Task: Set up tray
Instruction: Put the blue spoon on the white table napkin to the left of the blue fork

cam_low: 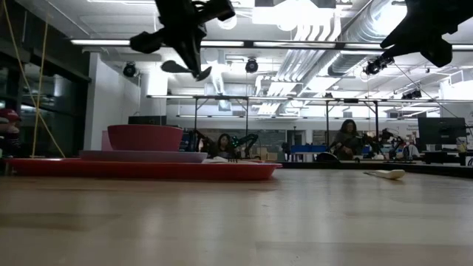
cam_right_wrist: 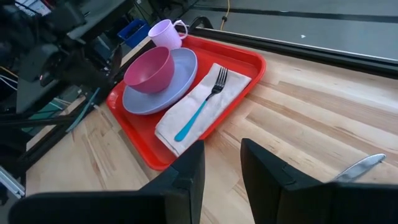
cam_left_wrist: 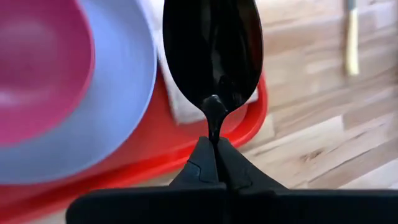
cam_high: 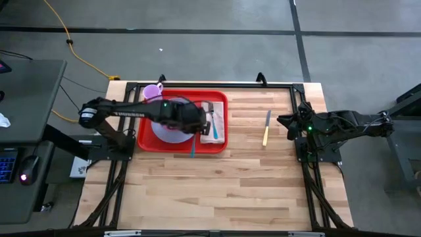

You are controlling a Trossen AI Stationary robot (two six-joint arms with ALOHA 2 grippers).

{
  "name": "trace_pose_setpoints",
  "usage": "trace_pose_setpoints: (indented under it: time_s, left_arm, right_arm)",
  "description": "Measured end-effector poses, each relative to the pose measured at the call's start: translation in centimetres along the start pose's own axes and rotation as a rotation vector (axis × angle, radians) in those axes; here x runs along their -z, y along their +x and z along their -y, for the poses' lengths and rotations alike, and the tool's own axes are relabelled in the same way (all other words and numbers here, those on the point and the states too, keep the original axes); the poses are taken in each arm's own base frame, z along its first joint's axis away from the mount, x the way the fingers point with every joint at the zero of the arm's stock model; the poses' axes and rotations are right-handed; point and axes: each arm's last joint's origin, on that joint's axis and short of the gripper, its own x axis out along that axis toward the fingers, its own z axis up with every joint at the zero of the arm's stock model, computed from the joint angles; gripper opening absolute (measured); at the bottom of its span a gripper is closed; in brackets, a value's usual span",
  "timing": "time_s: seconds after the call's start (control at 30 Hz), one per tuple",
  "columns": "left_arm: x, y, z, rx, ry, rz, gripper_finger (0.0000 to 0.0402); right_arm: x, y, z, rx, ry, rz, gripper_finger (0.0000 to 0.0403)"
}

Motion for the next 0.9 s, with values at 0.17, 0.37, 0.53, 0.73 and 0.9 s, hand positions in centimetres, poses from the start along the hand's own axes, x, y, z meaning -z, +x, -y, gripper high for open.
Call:
trace_pose_setpoints:
  time_s: [0.17, 0.37, 0.53, 0.73, 0.9]
  left_arm:
    - [-1.9, -0.4, 0.3, 0.053, -0.007, 0.043, 0.001]
    - [-3.8, 0.0, 0.9, 0.152, -0.057, 0.102, 0.001]
    - [-5.1, 1.8, 1.9, 0.206, -0.098, 0.141, 0.001]
    - [-6.2, 4.3, 2.8, 0.261, -0.136, 0.156, 0.001]
    - [-7.6, 5.7, 2.9, 0.24, -0.158, 0.166, 0.001]
  right_arm:
    - [0.0, 0.0, 0.0, 0.004, 0.01, 0.005, 0.0082]
    - [-0.1, 0.0, 0.1, 0.02, 0.001, 0.021, 0.0082]
    - [-0.1, -0.1, 0.1, 0.009, -0.005, 0.015, 0.0082]
    - [-0.1, -0.3, 0.2, -0.017, -0.004, 0.007, 0.0082]
    - [-0.1, -0.5, 0.3, -0.026, 0.001, 0.01, 0.0082]
